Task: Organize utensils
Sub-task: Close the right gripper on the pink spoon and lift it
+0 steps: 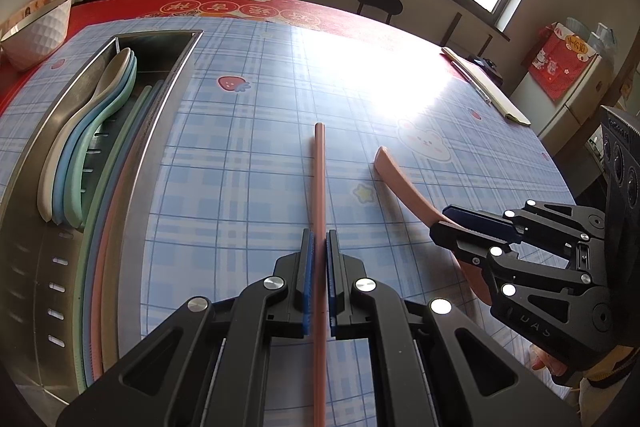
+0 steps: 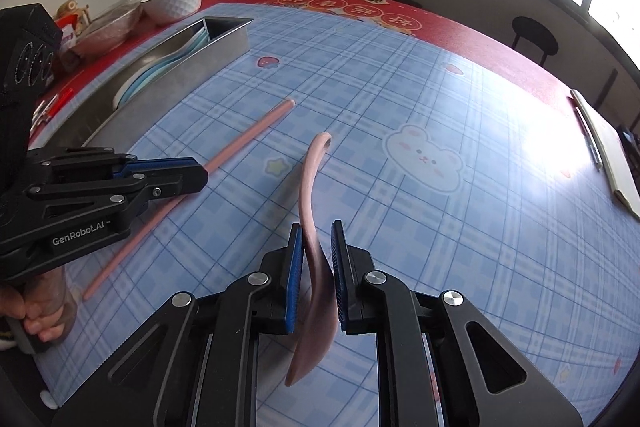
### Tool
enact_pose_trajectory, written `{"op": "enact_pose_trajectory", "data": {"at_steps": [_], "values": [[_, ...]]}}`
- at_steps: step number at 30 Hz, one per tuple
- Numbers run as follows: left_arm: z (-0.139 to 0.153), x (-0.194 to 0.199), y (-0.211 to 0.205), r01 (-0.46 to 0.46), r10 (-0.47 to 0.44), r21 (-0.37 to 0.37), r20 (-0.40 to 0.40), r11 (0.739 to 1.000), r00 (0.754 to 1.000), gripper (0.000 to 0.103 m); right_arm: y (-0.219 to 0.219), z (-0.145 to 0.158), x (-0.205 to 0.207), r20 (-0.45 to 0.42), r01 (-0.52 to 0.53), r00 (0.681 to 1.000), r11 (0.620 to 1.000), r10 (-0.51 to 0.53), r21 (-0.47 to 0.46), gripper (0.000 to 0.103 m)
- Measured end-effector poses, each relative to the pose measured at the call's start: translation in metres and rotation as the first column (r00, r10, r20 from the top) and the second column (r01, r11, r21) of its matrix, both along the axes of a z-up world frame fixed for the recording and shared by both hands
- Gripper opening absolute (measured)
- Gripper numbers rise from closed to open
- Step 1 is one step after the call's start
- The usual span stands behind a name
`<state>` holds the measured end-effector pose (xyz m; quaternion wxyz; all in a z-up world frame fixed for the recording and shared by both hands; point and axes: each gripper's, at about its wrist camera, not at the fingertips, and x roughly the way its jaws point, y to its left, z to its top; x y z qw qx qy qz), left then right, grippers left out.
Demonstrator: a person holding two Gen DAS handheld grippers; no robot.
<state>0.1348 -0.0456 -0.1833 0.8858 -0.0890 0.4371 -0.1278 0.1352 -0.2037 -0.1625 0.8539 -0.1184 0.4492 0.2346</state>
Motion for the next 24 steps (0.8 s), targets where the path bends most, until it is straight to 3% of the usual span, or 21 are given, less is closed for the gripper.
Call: {"op": "enact_pose_trajectory", "data": {"at_steps": [7, 12, 17, 24], "values": [[0.0, 0.0, -0.001, 0.001, -0.001, 0.004, 0.001, 1.0, 1.0, 0.006, 0.006, -0.005, 0.008, -0.023, 0.006, 1.0, 0.999, -0.006, 0.032, 0.014], [0.0, -0.002, -0.004, 0.004, -0.004, 0.001, 0.001, 1.0, 1.0, 0.006, -0.007, -0.006, 0.021, -0.094, 0.066, 0.994, 0.984, -0.051, 0.166, 0.008], [0.0, -0.002, -0.004, 0.01, -0.01, 0.009, 0.002, 1.0, 1.0, 0.006, -0.027, -0.003, 0.023, -0.116, 0.18, 0.982, 0.918, -0.148, 0.352, 0.008], [0.0, 0.0, -0.007, 0.024, -0.024, 0.009, 0.003, 1.0, 1.0, 0.006, -0.05, 0.002, 0.01, -0.104, 0.248, 0.968, 0.827, -0.226, 0.505, 0.008]]}}
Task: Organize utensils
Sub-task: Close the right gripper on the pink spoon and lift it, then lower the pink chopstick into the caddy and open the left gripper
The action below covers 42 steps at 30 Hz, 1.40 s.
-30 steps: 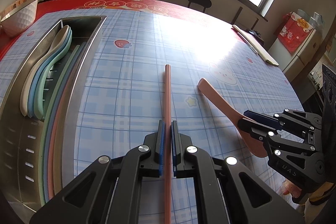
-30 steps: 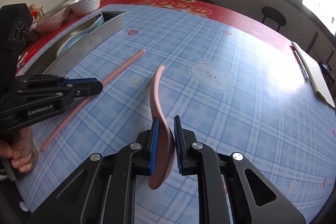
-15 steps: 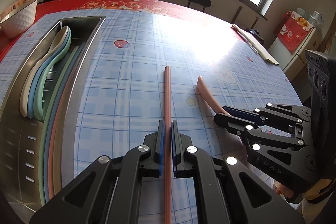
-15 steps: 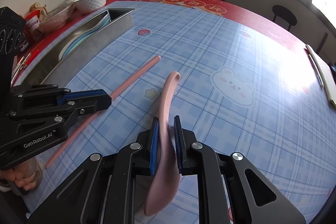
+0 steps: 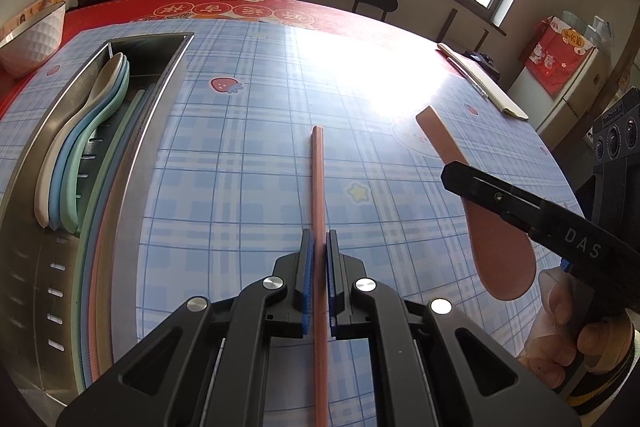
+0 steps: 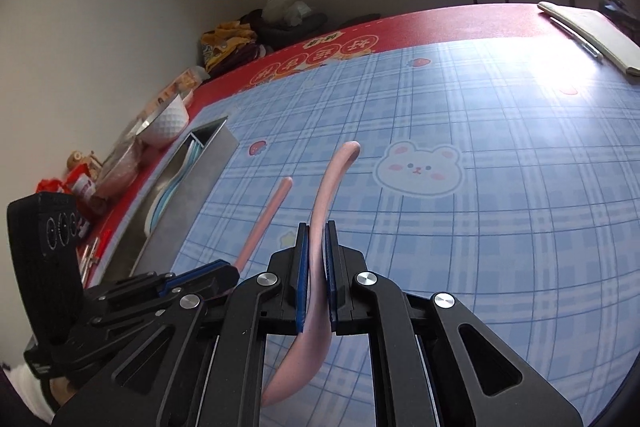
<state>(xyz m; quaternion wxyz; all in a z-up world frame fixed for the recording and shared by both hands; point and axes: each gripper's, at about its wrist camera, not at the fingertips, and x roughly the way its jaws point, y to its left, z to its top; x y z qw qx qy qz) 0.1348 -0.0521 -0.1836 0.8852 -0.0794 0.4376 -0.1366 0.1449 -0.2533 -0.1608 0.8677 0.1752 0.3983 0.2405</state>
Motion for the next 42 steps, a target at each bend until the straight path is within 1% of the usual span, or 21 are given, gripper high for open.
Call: {"op": "enact_pose_trajectory", "data": {"at_steps": [2, 3, 5, 8, 11, 14, 19, 23, 26, 28, 30, 32, 36, 39, 42], "values": [[0.0, 0.0, -0.001, 0.007, -0.007, -0.001, 0.001, 1.0, 1.0, 0.006, 0.0, -0.005, 0.0, -0.008, -0.001, 1.0, 1.0, 0.001, -0.003, 0.008], [0.0, -0.001, -0.001, 0.016, -0.016, -0.007, 0.0, 1.0, 1.0, 0.006, -0.001, -0.005, 0.0, -0.01, -0.003, 1.0, 1.0, 0.003, 0.016, 0.008], [0.001, -0.001, 0.001, 0.017, -0.017, -0.011, 0.004, 1.0, 1.0, 0.006, 0.0, -0.002, -0.002, 0.02, 0.0, 1.0, 1.0, 0.0, 0.007, 0.008], [0.003, -0.002, 0.003, 0.008, -0.007, -0.018, 0.015, 1.0, 1.0, 0.006, 0.003, -0.001, -0.006, 0.042, -0.012, 0.999, 1.0, 0.012, -0.011, 0.008], [0.006, -0.006, 0.006, 0.012, -0.01, -0.033, 0.044, 0.999, 0.999, 0.006, 0.008, 0.001, -0.009, 0.061, -0.027, 0.998, 0.999, 0.028, -0.027, 0.008], [0.01, -0.01, 0.006, 0.021, -0.018, -0.035, 0.072, 0.999, 0.997, 0.006, 0.004, 0.0, -0.008, 0.057, -0.019, 0.998, 1.0, 0.02, -0.014, 0.008], [0.011, -0.007, 0.005, 0.019, -0.018, -0.024, 0.049, 1.0, 0.999, 0.006, -0.002, -0.001, -0.009, 0.051, 0.007, 0.999, 1.0, -0.008, 0.019, 0.008], [0.018, -0.008, 0.007, 0.026, -0.024, -0.04, 0.05, 0.999, 0.998, 0.006, -0.003, -0.001, -0.011, 0.056, 0.006, 0.998, 1.0, -0.007, 0.019, 0.008], [0.025, -0.009, 0.012, 0.035, -0.032, -0.073, 0.038, 0.997, 0.999, 0.006, -0.004, -0.001, -0.011, 0.055, 0.006, 0.998, 1.0, -0.007, 0.026, 0.008], [0.032, -0.01, 0.016, 0.034, -0.031, -0.079, 0.043, 0.996, 0.999, 0.006, -0.006, -0.001, -0.011, 0.054, 0.009, 0.999, 0.999, -0.01, 0.033, 0.008], [0.04, -0.011, 0.023, 0.035, -0.031, -0.089, 0.047, 0.995, 0.998, 0.006, -0.008, -0.001, -0.012, 0.053, 0.012, 0.999, 0.999, -0.014, 0.038, 0.008], [0.05, -0.012, 0.032, 0.029, -0.024, -0.084, 0.059, 0.996, 0.998, 0.006, -0.008, -0.001, -0.012, 0.053, 0.013, 0.998, 0.999, -0.015, 0.042, 0.008], [0.068, -0.009, 0.061, -0.008, 0.014, -0.078, 0.075, 0.997, 0.997, 0.006, -0.01, 0.0, -0.012, 0.057, 0.015, 0.998, 0.999, -0.017, 0.048, 0.008], [0.073, 0.002, 0.084, -0.057, 0.061, -0.072, 0.051, 0.996, 0.997, 0.006, -0.011, 0.0, -0.012, 0.058, 0.016, 0.998, 0.999, -0.019, 0.052, 0.008], [0.069, 0.015, 0.101, -0.1, 0.101, -0.048, 0.023, 0.994, 0.995, 0.006, -0.012, 0.0, -0.012, 0.06, 0.018, 0.998, 0.998, -0.022, 0.056, 0.008]]}}
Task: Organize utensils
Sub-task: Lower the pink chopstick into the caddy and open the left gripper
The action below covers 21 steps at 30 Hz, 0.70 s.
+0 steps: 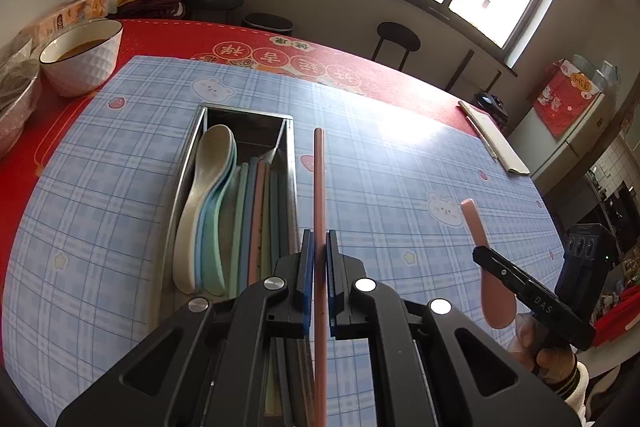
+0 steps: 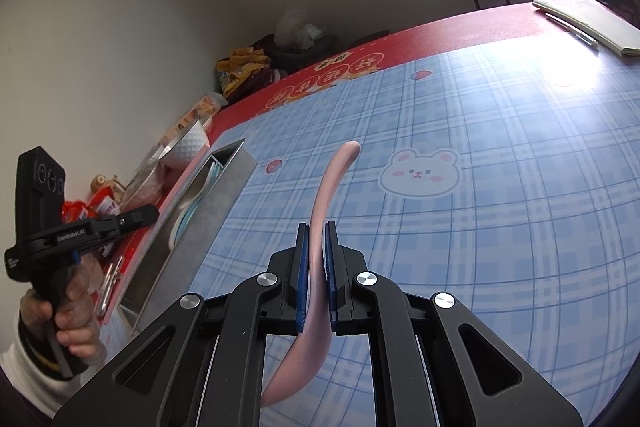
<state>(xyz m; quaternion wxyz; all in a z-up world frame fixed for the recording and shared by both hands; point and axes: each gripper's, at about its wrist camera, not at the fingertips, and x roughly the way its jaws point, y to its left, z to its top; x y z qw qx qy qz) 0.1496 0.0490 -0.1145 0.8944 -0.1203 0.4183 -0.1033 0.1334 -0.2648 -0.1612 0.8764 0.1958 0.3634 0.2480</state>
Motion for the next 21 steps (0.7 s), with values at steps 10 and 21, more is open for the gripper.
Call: {"op": "enact_pose_trajectory", "data": {"at_steps": [10, 21], "values": [[-0.031, 0.032, 0.021, -0.066, 0.072, 0.062, -0.109, 0.996, 0.991, 0.006, 0.0, 0.0, -0.001, 0.0, -0.001, 1.0, 1.0, 0.001, 0.004, 0.008], [-0.043, 0.036, 0.017, -0.038, 0.051, 0.086, -0.148, 0.996, 0.988, 0.006, -0.001, 0.0, -0.001, -0.003, 0.0, 1.0, 1.0, 0.0, 0.01, 0.008]]}}
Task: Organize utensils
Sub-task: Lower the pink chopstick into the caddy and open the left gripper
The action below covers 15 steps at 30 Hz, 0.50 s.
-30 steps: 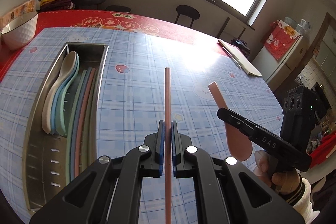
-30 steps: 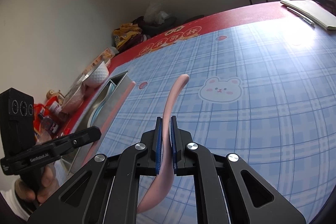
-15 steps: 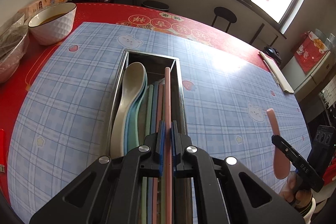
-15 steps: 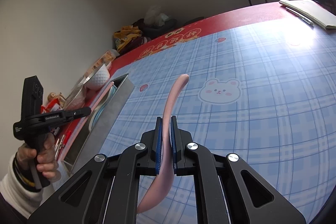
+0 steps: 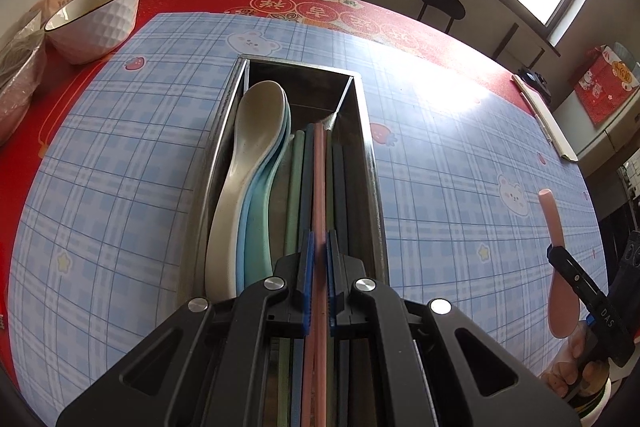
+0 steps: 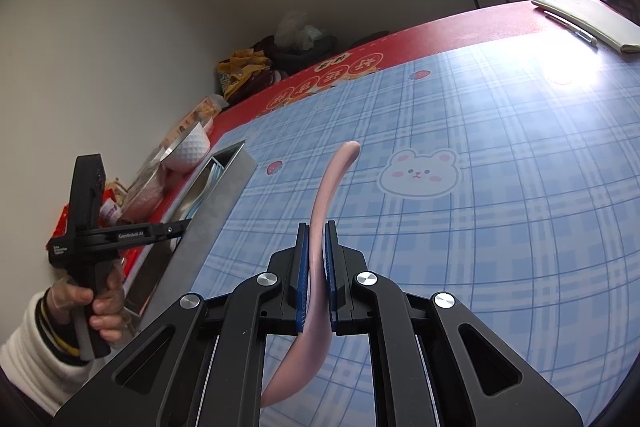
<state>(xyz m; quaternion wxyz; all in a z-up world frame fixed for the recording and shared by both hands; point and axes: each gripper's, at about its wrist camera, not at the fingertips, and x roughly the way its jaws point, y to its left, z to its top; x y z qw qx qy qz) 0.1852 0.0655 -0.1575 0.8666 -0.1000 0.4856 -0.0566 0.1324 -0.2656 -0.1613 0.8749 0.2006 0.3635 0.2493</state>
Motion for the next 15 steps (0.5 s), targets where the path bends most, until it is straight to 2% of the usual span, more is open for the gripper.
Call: {"op": "enact_pose_trajectory", "data": {"at_steps": [6, 9, 12, 14, 15], "values": [[0.006, -0.005, -0.006, 0.033, -0.033, -0.005, 0.015, 0.999, 0.999, 0.007, -0.001, -0.001, 0.0, -0.002, 0.001, 1.0, 1.0, -0.001, 0.001, 0.008], [0.014, -0.014, -0.013, 0.069, -0.071, 0.037, 0.055, 0.997, 0.996, 0.009, -0.001, -0.001, 0.0, -0.004, 0.001, 1.0, 1.0, -0.001, 0.001, 0.008], [0.024, -0.027, -0.02, 0.112, -0.122, 0.083, 0.117, 0.99, 0.986, 0.016, -0.002, -0.002, 0.001, -0.007, 0.004, 1.0, 1.0, -0.004, 0.001, 0.008], [0.031, -0.039, -0.022, 0.156, -0.168, 0.084, 0.166, 0.984, 0.972, 0.025, -0.003, -0.002, 0.001, -0.008, 0.006, 1.0, 1.0, -0.006, 0.002, 0.008], [0.034, -0.047, -0.022, 0.174, -0.186, 0.081, 0.191, 0.981, 0.964, 0.027, -0.003, -0.003, 0.001, -0.009, 0.007, 1.0, 1.0, -0.007, 0.003, 0.008]]}}
